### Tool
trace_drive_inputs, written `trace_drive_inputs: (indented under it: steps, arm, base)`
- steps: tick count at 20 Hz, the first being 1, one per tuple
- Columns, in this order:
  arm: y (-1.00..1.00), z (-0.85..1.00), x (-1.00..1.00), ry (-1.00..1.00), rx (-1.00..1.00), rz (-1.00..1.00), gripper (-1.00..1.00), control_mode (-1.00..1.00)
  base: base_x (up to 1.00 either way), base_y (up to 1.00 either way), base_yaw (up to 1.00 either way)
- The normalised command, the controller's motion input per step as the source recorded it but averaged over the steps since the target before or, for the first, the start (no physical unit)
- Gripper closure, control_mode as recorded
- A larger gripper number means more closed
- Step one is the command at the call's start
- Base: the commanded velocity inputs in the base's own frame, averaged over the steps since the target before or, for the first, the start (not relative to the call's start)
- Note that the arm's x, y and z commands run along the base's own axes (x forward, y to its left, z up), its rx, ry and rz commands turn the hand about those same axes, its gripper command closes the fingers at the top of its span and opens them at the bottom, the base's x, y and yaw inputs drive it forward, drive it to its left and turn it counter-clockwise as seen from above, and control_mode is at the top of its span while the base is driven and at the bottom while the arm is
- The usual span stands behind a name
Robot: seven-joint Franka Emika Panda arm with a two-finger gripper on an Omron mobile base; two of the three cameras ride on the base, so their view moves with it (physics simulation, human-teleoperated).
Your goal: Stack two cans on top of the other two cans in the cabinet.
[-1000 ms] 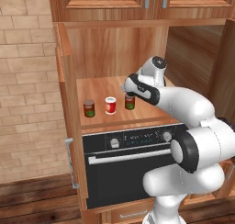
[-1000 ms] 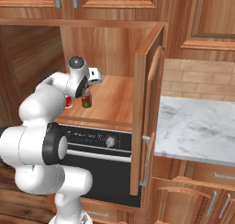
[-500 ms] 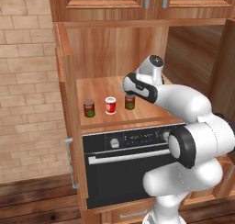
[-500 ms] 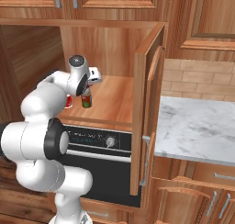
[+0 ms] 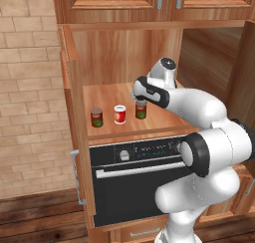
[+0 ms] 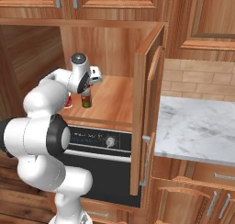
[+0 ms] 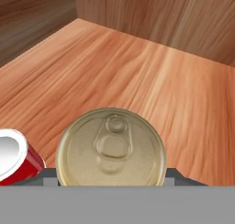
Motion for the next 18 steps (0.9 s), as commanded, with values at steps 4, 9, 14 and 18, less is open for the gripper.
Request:
trace_drive_inputs:
  steps: [4,9,14,18]
  arm:
    - [0.0,-0.05,0.06,0.0,0.0,0.01,1.0,-1.0]
    - [0.0,-0.1,0.0,0.0,0.0,0.0,1.0,-1.0]
    - [0.0,-0.12,0.01,0.01,0.0,0.0,1.0,-1.0]
    - [0.0,-0.07,0.06,0.0,0.0,0.0,1.0,-1.0]
  base:
    - [0.0,0.0,0.0]
    - [0.0,0.0,0.0]
    - [0.0,0.0,0.0]
    - [0.0,0.0,0.0]
